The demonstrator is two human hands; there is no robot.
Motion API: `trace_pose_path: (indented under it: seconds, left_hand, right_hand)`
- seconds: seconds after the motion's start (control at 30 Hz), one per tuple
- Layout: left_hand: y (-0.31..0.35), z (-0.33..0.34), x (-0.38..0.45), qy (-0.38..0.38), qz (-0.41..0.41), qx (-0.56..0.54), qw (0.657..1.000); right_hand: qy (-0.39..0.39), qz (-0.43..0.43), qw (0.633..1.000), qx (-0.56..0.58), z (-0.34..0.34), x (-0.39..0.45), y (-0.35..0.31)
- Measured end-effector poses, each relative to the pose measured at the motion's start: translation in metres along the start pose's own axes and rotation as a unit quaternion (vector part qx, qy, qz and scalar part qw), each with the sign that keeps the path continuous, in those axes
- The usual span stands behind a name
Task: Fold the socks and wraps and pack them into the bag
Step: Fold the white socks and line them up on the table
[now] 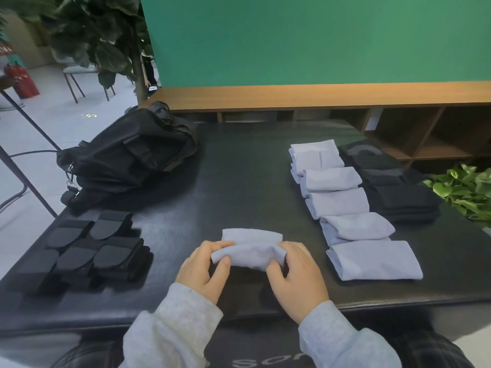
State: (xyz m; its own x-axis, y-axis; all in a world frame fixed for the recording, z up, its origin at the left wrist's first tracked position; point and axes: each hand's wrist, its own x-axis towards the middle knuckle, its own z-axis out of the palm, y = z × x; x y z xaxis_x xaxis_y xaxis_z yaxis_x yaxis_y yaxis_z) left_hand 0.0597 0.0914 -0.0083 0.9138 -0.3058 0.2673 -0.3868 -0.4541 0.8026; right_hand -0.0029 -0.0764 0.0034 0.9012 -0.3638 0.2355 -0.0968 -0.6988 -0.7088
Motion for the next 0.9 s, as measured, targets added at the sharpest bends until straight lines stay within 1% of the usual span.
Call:
trace_pose_path:
  seconds: [0.1,0.23,0.37,0.53,0.6,0.67,0.77,0.83,0.9]
  left_hand:
    - [0.003,-0.001,-0.001,0.018,-0.044,-0.038,0.998]
    - [0.003,0.002,0.006,0.011,-0.104,-0.059,0.993]
    - [-0.001,0.004,0.018,0.016,-0.165,-0.040,0.985]
    - [0.010,0.008,0.026,0.038,-0.187,0.063,0.980]
    - [0.015,0.010,0.026,0.048,-0.185,0.099,0.976]
    - [0.016,0.014,0.024,0.061,-0.169,0.126,0.976]
    - [0.015,0.017,0.024,0.093,-0.162,0.157,0.970]
    - [0.017,0.017,0.026,0.080,-0.148,0.216,0.962]
    - [0.018,0.017,0.027,0.034,-0.130,0.283,0.950]
  right_hand:
    - [-0.022,0.036,0.999,-0.025,-0.002,0.000,-0.002]
    - [-0.018,0.070,0.997,-0.017,0.000,0.005,-0.005]
    - [-0.019,0.093,0.995,-0.032,0.000,0.014,-0.008]
    - [-0.024,0.087,0.992,-0.090,-0.001,0.021,-0.012]
    - [-0.021,0.091,0.991,-0.093,0.000,0.024,-0.013]
    - [-0.002,0.099,0.992,-0.077,0.000,0.025,-0.013]
    - [0.025,0.066,0.994,-0.079,0.003,0.023,-0.010]
    - [0.005,0.038,0.996,-0.085,0.004,0.023,-0.010]
    - [-0.036,0.033,0.995,-0.084,0.004,0.024,-0.009]
